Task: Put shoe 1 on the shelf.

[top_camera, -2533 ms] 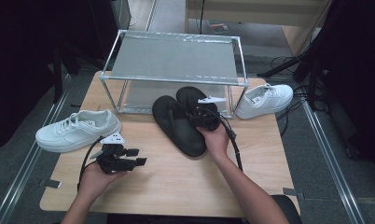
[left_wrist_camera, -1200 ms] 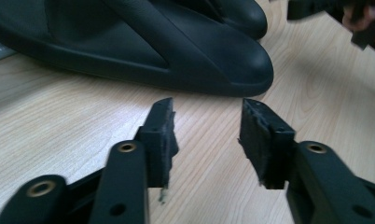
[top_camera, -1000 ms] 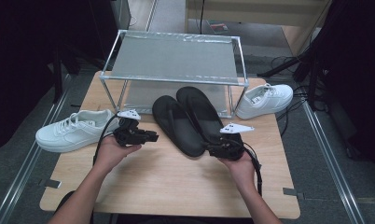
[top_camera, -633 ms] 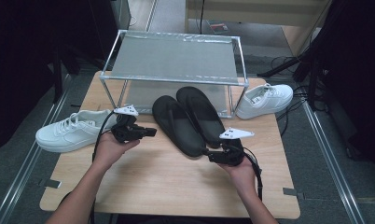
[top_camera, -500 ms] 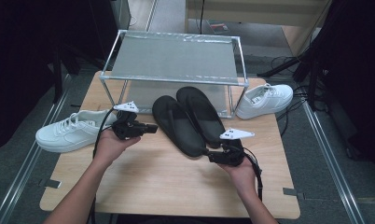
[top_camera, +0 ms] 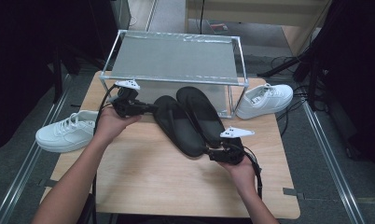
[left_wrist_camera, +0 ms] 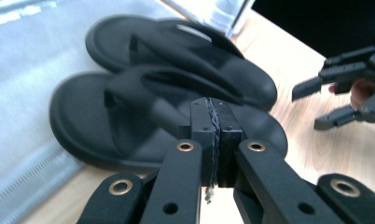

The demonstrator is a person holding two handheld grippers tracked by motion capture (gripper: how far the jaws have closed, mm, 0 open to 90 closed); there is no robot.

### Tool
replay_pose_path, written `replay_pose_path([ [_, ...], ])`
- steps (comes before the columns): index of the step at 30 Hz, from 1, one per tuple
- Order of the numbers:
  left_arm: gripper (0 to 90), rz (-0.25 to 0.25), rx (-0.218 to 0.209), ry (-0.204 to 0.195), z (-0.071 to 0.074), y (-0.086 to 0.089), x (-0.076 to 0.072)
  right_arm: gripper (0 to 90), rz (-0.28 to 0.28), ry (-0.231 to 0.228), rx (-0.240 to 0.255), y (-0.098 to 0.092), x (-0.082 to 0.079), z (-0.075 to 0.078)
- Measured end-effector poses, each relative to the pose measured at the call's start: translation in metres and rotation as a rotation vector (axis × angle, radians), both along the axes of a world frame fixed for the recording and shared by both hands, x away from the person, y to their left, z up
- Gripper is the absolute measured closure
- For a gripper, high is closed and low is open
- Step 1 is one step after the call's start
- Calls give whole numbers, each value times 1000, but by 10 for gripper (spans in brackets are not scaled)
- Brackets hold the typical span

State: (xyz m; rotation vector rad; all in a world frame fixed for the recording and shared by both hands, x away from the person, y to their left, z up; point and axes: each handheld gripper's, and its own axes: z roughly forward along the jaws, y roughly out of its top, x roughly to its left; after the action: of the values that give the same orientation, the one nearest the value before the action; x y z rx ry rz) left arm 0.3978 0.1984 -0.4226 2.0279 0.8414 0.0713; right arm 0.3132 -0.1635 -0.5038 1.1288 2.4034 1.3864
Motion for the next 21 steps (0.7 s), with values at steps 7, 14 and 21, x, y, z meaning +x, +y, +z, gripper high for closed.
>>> replay_pose_path([
  [7,899,-2,60,-48,26,-6,18,459,8,2,-5,2,1,-2],
  [14,899,-8,52,-44,45,-9,33,483,13,2,-6,3,2,-2],
  [21,899,-11,95,-89,75,-18,53,536,16,35,2,6,3,-5],
])
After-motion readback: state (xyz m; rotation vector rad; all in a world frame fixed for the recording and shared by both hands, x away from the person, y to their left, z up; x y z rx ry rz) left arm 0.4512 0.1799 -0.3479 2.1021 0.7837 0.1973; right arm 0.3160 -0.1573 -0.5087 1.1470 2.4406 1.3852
